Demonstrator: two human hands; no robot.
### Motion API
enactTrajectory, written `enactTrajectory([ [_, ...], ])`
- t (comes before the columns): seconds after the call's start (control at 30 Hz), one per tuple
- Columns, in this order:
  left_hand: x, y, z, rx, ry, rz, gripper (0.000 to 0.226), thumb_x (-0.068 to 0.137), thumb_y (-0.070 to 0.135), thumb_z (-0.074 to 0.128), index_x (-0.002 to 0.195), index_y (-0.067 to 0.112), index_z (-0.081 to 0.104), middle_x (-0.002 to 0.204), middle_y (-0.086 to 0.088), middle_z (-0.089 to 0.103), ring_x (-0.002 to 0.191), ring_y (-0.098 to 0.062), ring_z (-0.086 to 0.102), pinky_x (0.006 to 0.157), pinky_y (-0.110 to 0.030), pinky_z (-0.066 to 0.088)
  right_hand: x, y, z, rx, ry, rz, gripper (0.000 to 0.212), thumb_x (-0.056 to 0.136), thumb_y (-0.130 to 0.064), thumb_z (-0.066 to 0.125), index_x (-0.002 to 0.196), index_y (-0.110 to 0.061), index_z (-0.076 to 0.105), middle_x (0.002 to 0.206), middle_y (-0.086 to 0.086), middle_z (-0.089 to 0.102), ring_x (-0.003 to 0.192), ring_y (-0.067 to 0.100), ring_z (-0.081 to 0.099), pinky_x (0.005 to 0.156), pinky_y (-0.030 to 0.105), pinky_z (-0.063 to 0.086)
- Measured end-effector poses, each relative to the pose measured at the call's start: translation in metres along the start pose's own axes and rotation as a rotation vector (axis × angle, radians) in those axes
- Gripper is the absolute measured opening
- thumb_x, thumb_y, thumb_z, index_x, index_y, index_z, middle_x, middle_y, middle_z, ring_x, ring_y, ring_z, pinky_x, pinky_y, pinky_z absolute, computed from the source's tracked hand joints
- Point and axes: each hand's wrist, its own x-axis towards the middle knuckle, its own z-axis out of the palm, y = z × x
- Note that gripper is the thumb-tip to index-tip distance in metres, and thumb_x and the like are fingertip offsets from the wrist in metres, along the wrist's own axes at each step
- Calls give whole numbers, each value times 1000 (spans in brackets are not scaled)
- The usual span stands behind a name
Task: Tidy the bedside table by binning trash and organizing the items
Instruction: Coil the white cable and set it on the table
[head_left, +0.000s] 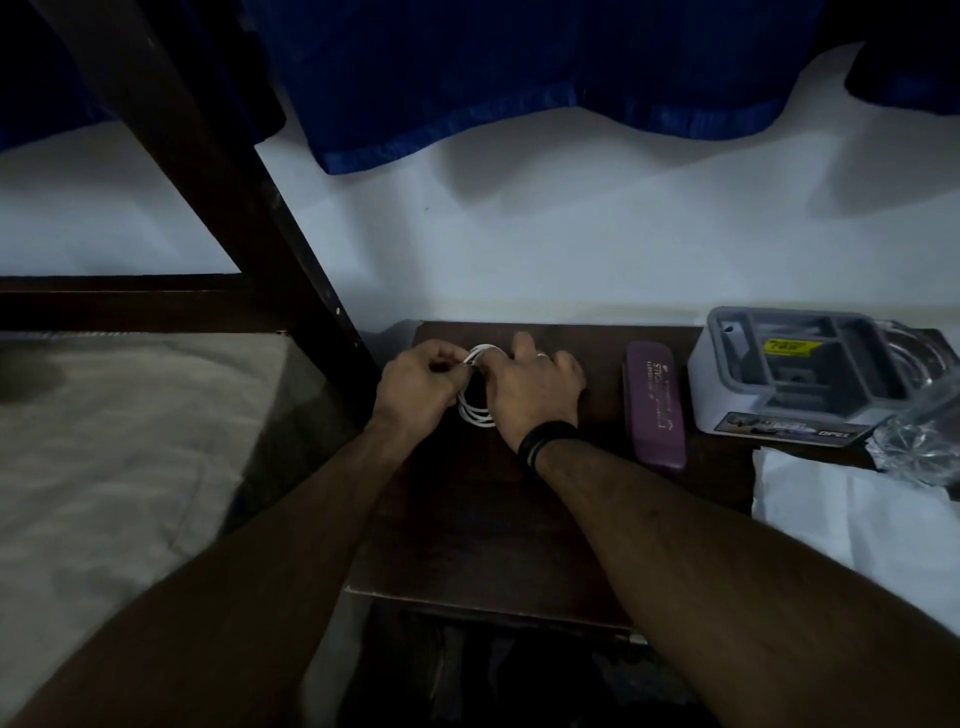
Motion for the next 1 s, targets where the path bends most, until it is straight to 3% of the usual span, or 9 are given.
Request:
enactTrajectory([
  [0.07,1,-1,0,63,11,32,27,64,55,60,87,46,72,91,12,76,88,-10,74,81,-41,63,0,0,0,5,-2,0,24,98,-29,48,113,-34,67,109,5,56,92,30,65,94,47,38],
  [0.13,0,4,0,143,18,48,30,70,56,62,95,42,73,95,10,77,89,-13,74,83,-40,62,0,1,-1,7,4,1,23,99,-30,48,112,-35,67,108,4,56,93,30,65,93,46,38],
  [0.27,3,17,-4,540,-15,206,18,92,32,63,104,25,75,109,-1,75,101,-25,69,90,-35,55,-3,2,-3,-15,4,-8,25,100,-27,46,116,-30,66,113,6,56,98,30,63,94,45,37],
  [0.4,2,21,-3,795,-100,379,21,95,21,55,112,18,67,127,-3,60,103,-35,64,85,-44,55,-2,3,-2,9,-2,15,25,98,-25,47,113,-28,66,112,6,55,96,31,61,94,45,40],
  [0.63,-3,19,3,731,-30,313,14,96,26,55,106,17,59,118,-7,56,97,-38,61,76,-44,53,1,5,3,37,38,9,22,98,-30,50,111,-24,67,112,5,60,94,29,64,91,46,42],
  [0.77,-4,21,9,800,-19,290,15,98,27,51,108,17,57,120,-8,55,97,-39,60,71,-43,52,-2,7,3,185,93,51,25,93,-27,59,117,-19,56,109,1,68,95,25,65,88,40,37],
  [0.9,-4,15,16,883,-35,336,22,100,26,47,116,16,58,123,-8,58,108,-33,58,73,-43,51,0,7,2,106,61,24,40,94,-22,55,134,-19,55,126,4,63,107,26,65,93,41,39],
  [1.0,-9,3,17,822,-32,368,34,101,37,44,125,19,61,131,-3,59,116,-29,56,86,-45,52,3,7,1,36,16,25,37,100,-27,48,135,-22,58,129,4,59,110,26,63,97,42,38],
])
